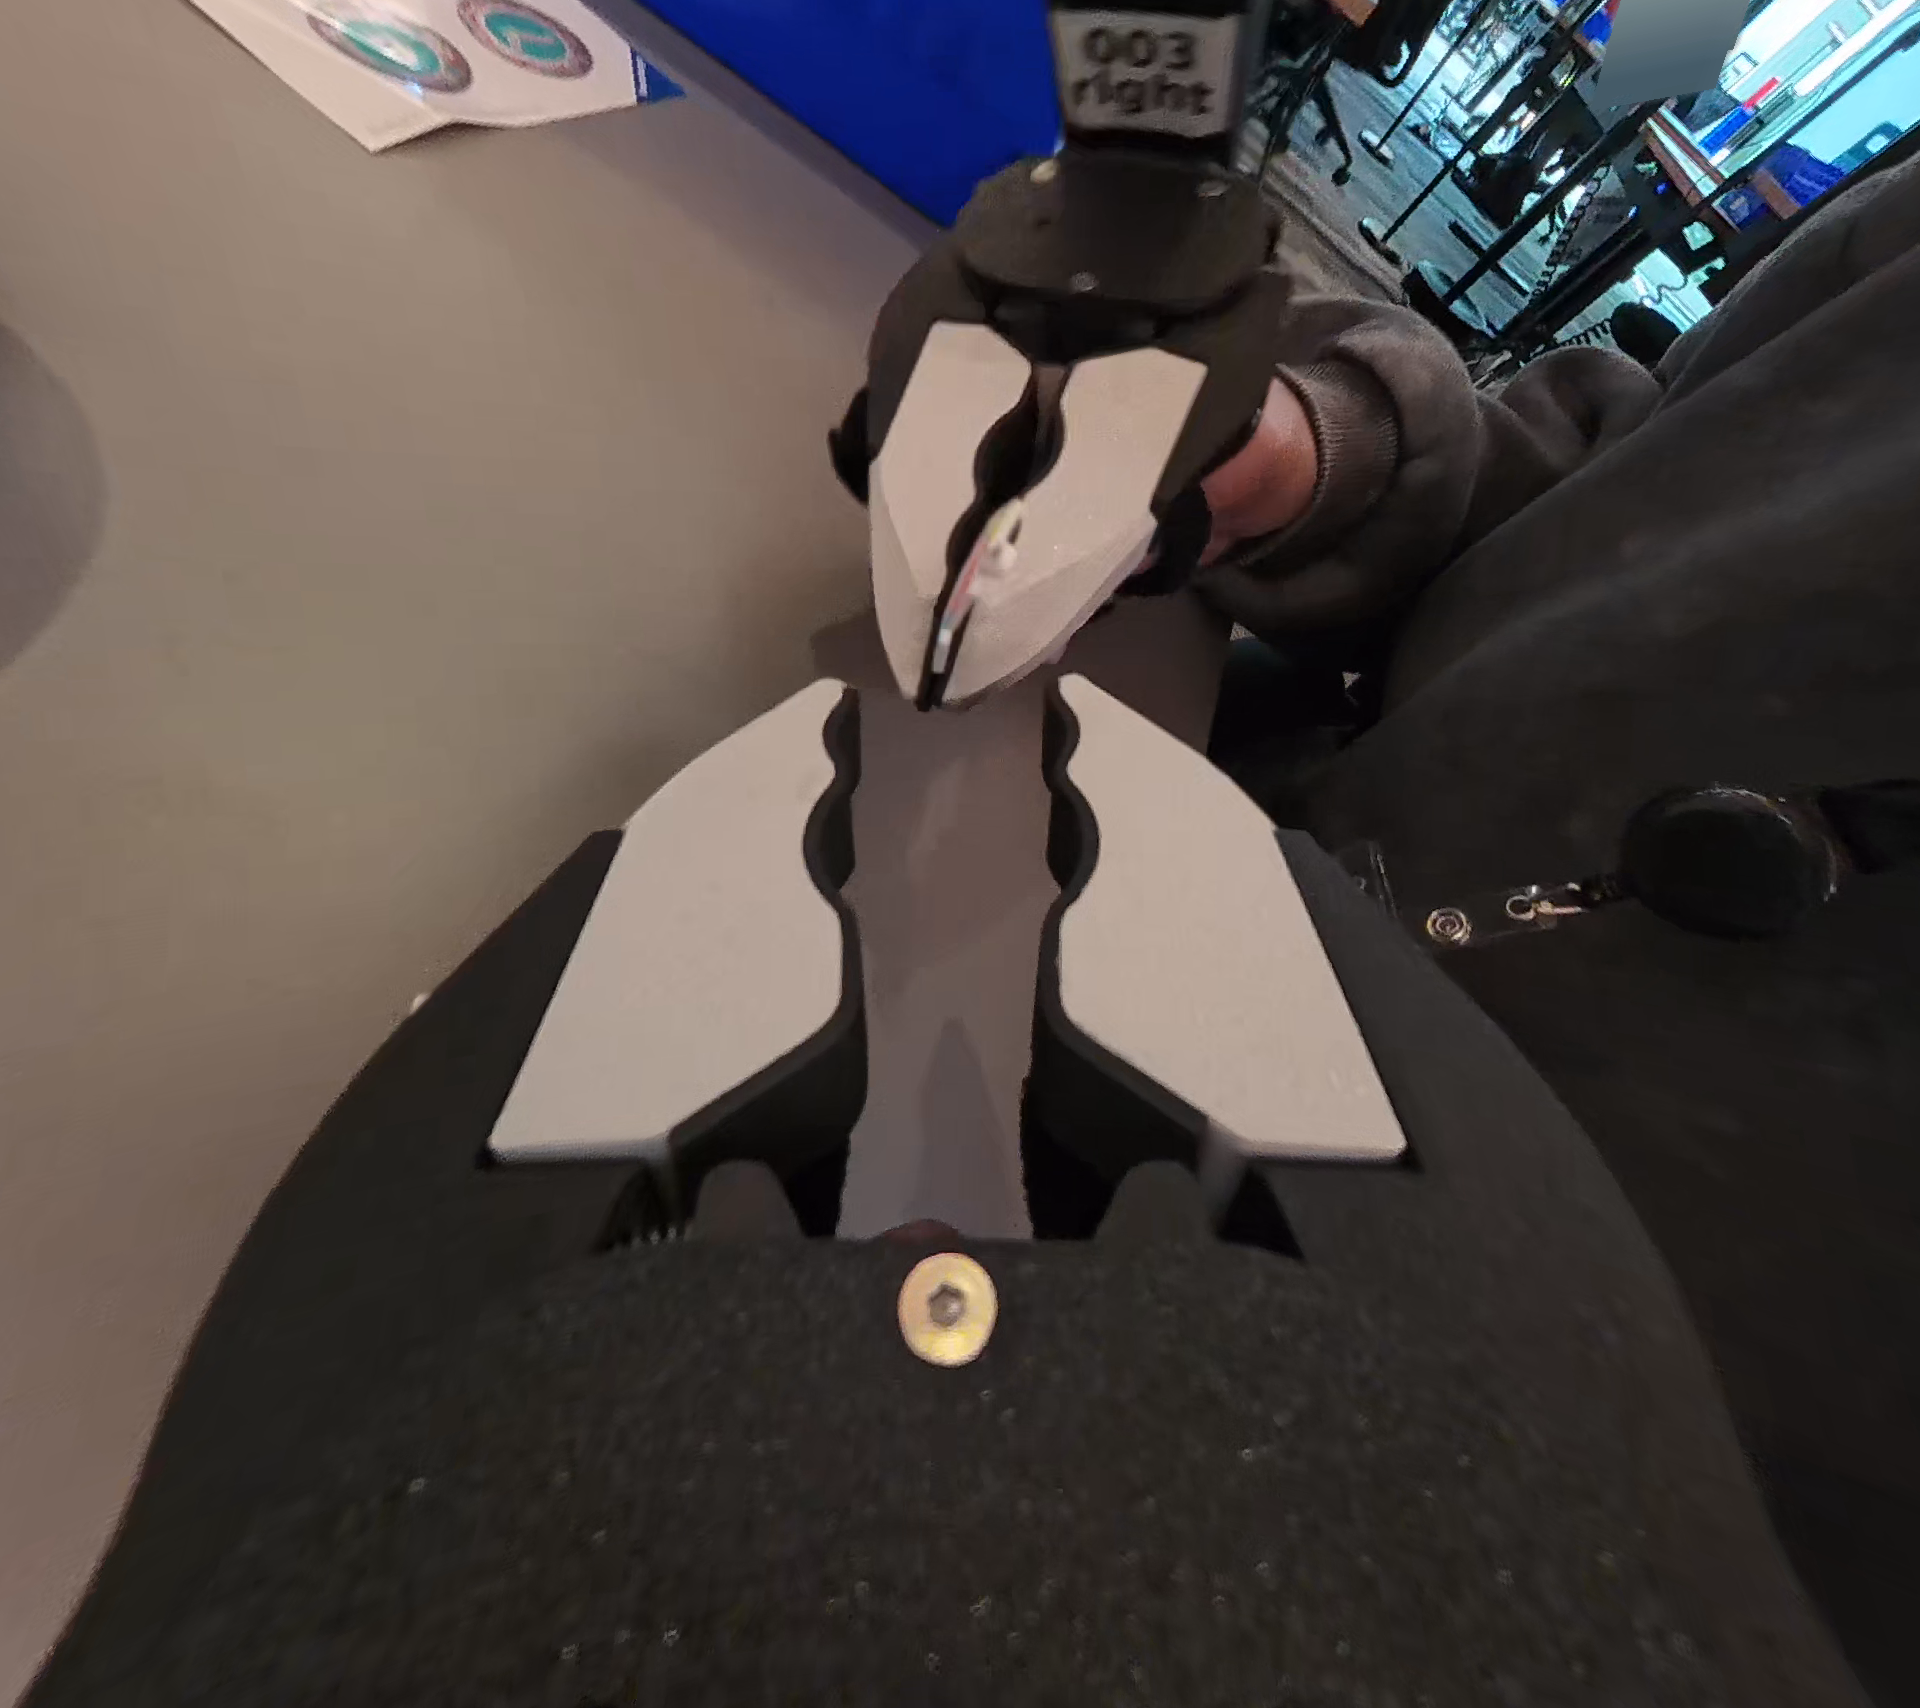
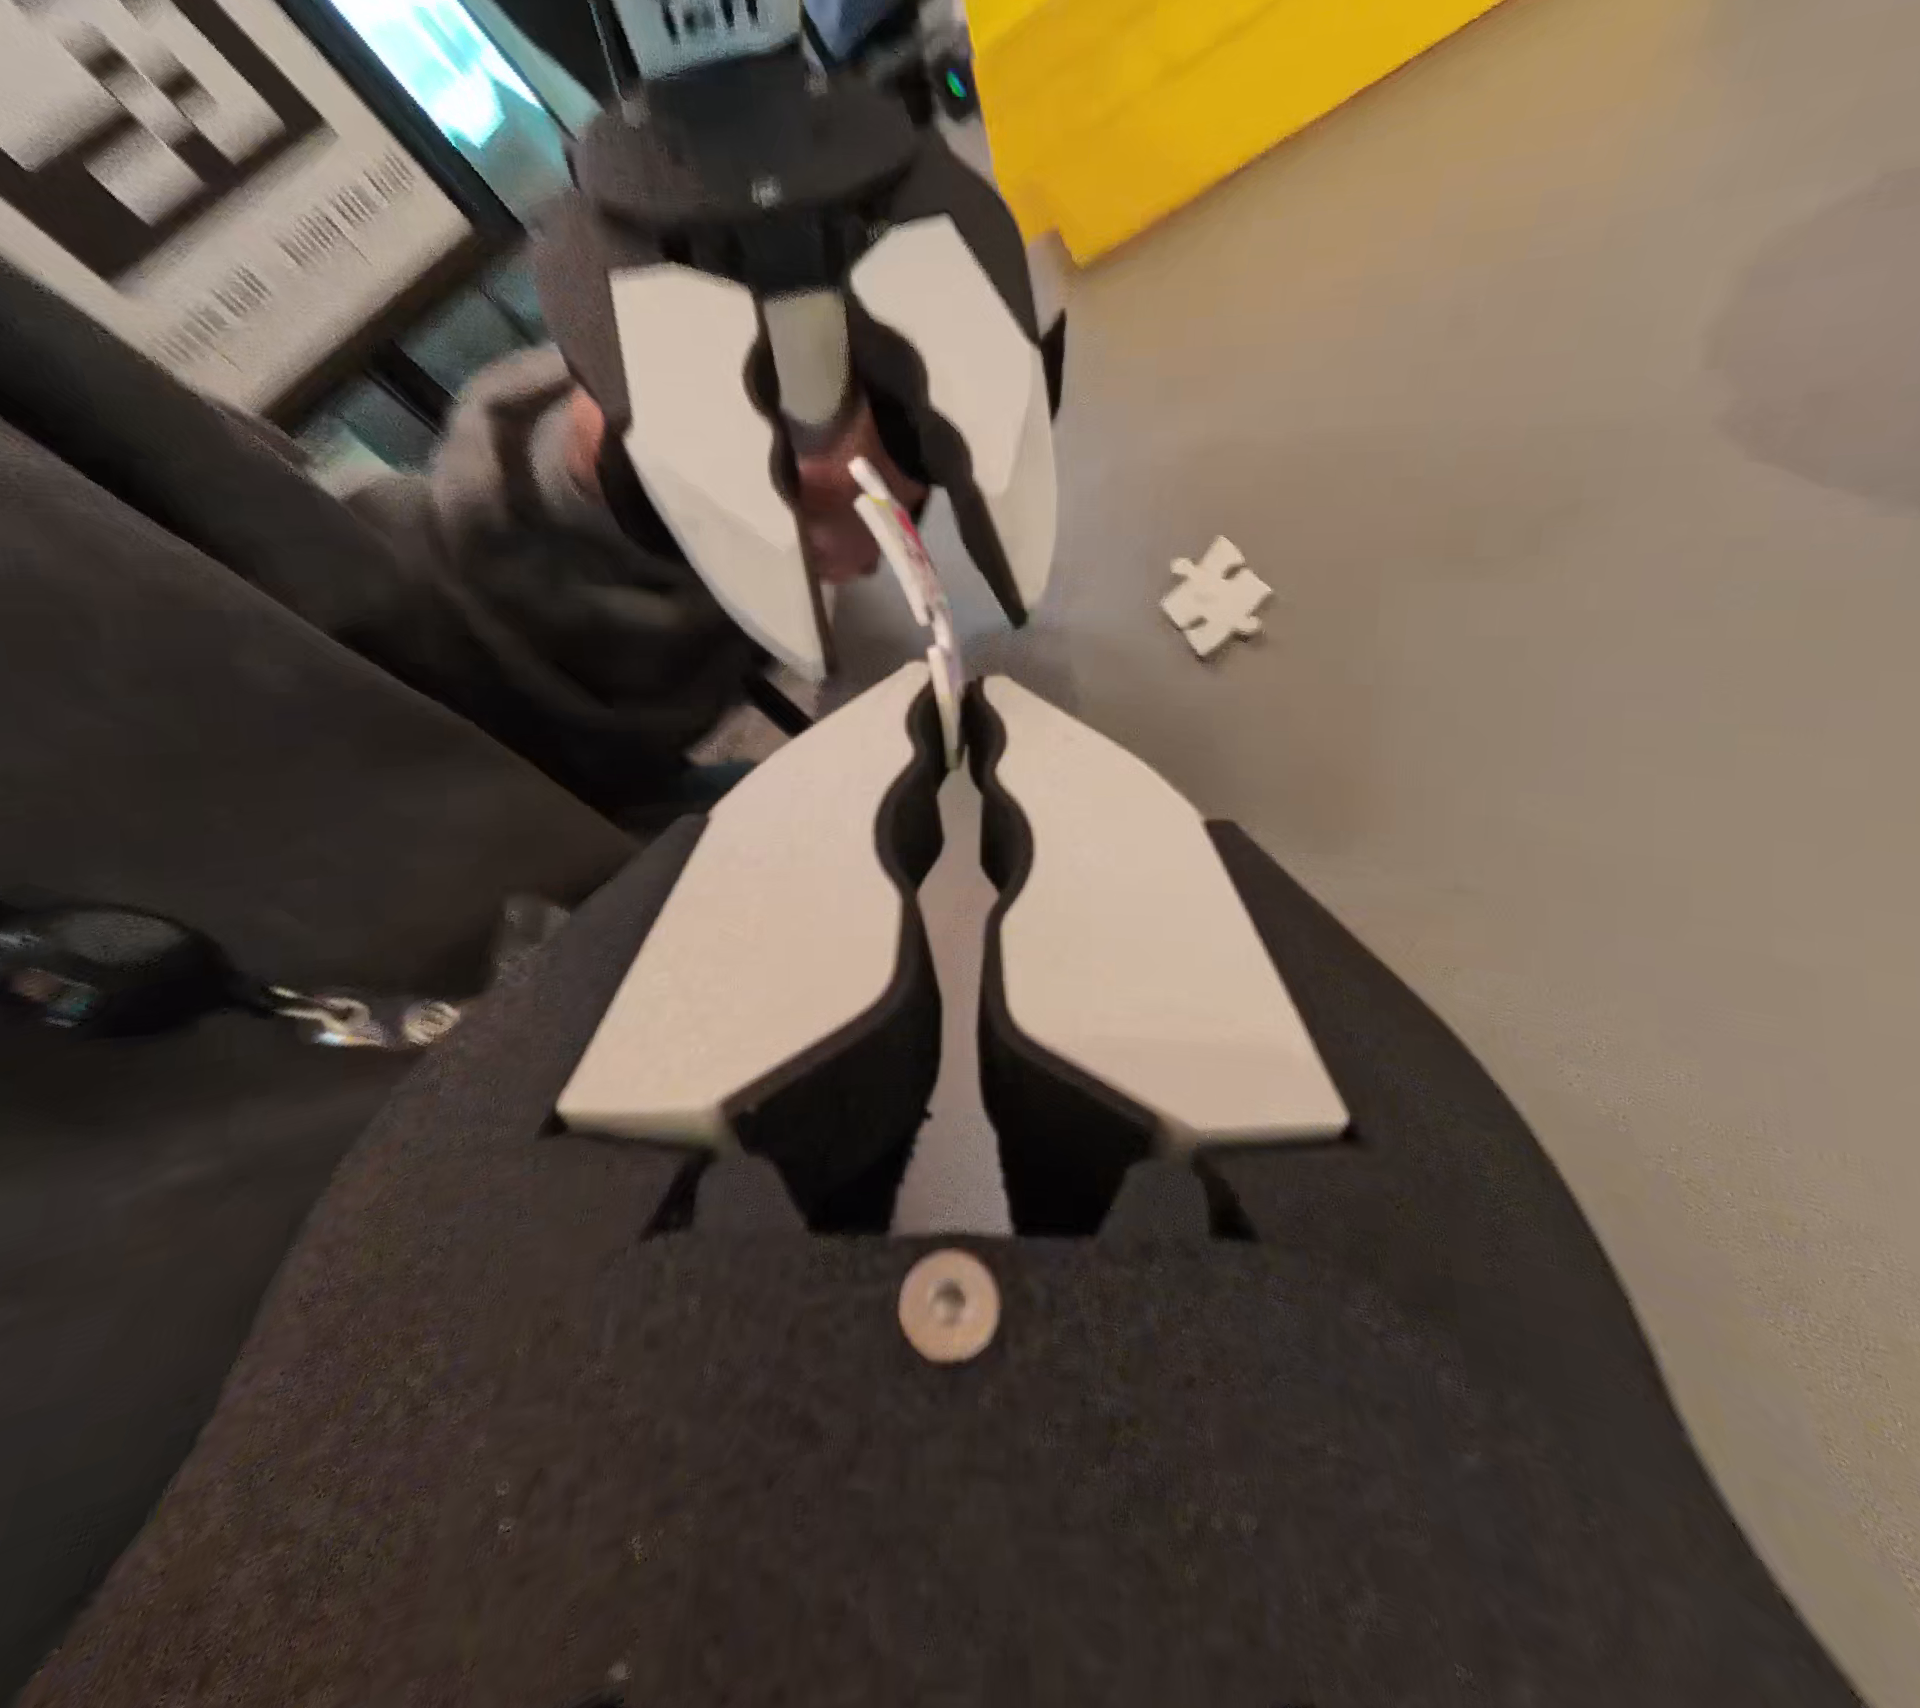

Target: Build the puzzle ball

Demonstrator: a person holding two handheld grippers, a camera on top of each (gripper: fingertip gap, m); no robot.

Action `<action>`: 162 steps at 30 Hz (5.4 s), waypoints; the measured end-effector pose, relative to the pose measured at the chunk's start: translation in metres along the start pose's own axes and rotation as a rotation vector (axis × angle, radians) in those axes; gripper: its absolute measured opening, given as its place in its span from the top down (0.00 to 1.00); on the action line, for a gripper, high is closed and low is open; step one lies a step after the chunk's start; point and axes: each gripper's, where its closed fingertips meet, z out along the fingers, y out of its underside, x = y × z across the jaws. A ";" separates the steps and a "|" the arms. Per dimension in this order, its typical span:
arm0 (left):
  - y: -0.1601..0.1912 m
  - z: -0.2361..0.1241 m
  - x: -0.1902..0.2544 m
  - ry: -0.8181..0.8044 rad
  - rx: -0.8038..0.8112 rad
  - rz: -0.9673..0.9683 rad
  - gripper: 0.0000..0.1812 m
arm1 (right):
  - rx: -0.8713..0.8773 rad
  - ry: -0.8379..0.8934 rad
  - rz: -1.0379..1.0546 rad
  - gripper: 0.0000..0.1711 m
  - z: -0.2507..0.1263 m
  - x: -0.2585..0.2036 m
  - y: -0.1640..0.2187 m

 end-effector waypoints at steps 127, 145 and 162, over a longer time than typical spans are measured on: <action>-0.101 0.022 -0.287 -0.046 -0.572 -0.032 0.98 | -0.775 0.251 -0.516 0.86 -0.005 0.278 -0.148; -0.100 0.021 -0.286 -0.045 -0.577 -0.029 0.99 | -0.808 0.151 -0.319 0.97 -0.004 0.279 -0.135; -0.101 0.020 -0.279 0.026 -0.551 -0.079 0.90 | -0.825 0.171 -0.308 0.98 -0.005 0.279 -0.135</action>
